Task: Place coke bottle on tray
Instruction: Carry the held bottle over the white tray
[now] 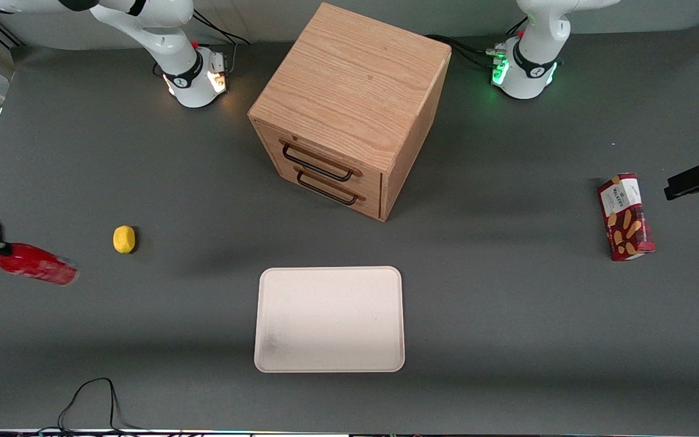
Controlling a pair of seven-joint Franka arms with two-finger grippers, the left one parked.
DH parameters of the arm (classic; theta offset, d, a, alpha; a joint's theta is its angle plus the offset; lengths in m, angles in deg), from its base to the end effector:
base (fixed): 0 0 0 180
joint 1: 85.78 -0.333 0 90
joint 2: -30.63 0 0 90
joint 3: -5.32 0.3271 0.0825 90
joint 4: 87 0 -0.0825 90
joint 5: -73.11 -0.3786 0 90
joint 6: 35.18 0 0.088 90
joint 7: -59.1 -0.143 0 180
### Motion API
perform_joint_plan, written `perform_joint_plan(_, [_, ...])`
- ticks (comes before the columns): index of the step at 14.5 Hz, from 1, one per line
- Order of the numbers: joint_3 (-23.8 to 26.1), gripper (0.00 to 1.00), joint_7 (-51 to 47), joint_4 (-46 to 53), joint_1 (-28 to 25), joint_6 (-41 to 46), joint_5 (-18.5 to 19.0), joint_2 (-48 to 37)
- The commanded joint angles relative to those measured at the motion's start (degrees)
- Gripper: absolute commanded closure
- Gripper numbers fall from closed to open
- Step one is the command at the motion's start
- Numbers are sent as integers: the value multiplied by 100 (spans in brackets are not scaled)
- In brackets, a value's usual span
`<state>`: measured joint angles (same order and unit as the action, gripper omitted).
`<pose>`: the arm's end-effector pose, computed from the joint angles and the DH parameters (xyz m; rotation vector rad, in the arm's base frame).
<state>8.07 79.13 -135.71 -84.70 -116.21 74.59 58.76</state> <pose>0.6750 0.0055 0.6131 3.0724 0.5706 0.1127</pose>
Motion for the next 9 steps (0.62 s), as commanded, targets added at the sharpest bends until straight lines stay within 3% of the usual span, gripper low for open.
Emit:
perform_joint_plan(1, [-2,99,-1155,19,-730,-166,133,25])
perform_joint_plan(7, [-28,100,-2862,19,-2145,-518,133,157])
perform_joint_plan(9, [-37,100,-2996,19,-2348,-597,133,210])
